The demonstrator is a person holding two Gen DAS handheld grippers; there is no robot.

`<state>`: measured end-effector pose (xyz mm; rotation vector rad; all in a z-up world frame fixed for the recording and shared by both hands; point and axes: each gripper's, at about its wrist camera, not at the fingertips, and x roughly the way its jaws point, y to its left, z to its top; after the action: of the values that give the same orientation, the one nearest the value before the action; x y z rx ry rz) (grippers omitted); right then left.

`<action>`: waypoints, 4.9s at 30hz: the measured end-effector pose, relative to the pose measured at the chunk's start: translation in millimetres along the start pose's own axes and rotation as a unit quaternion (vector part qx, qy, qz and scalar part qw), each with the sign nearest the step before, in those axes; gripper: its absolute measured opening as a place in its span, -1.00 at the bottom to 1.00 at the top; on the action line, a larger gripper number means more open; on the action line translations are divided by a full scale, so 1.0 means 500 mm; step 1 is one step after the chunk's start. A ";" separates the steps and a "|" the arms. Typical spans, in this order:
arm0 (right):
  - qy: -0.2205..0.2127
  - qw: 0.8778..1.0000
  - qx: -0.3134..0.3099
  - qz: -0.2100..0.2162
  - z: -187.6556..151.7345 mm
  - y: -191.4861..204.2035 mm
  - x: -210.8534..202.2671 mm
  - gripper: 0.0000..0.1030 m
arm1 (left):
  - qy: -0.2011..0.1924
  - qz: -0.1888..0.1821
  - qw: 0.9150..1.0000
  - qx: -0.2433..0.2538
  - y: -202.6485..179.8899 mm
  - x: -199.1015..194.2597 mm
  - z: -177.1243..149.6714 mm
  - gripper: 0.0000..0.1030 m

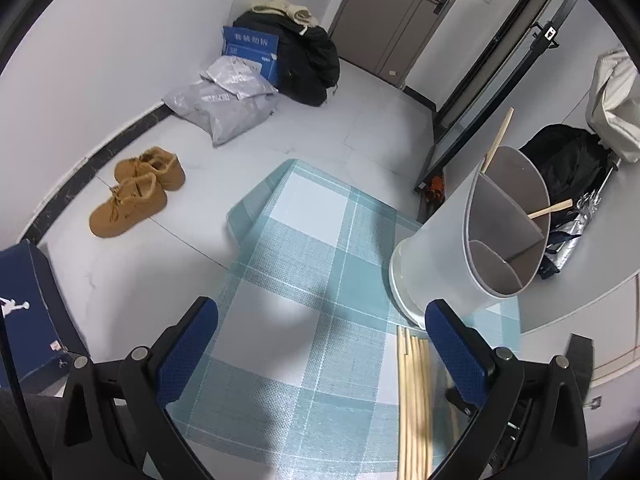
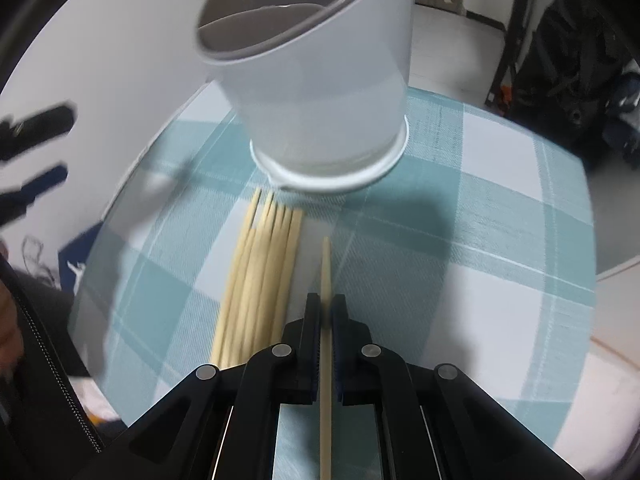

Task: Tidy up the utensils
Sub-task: 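Lift the chopstick with the right gripper while the left gripper grasps another chopstick, then raise both held chopsticks above the white holder's opening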

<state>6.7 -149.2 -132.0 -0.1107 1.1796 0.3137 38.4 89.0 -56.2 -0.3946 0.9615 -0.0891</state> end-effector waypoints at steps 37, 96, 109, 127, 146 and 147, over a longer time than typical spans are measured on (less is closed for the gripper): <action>-0.118 0.984 0.100 0.090 0.013 -0.096 -0.065 -0.92 | 0.089 0.080 0.985 0.123 -0.113 0.121 -0.074 0.98; -0.207 0.968 0.128 0.063 -0.021 -0.097 -0.158 -0.92 | 0.009 0.001 0.986 0.165 -0.179 0.022 -0.075 -0.96; -0.276 0.952 0.118 0.053 -0.051 -0.064 -0.238 -0.93 | -0.021 -0.059 0.980 0.188 -0.191 -0.073 -0.082 -0.96; -0.298 0.949 0.096 0.037 -0.032 -0.014 -0.272 -0.93 | -0.044 -0.103 0.969 0.219 -0.213 -0.149 -0.056 -0.97; -0.351 0.928 0.109 0.058 0.066 -0.035 -0.367 -0.93 | -0.058 -0.125 0.957 0.255 -0.277 -0.212 0.035 -0.97; -0.354 0.927 0.109 0.058 0.077 -0.038 -0.376 -0.93 | -0.061 -0.127 0.957 0.253 -0.280 -0.215 0.050 -0.97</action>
<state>-18.2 -192.1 54.2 0.2555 0.4925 0.2883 10.7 -6.9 91.6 -0.0445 0.7292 -0.5294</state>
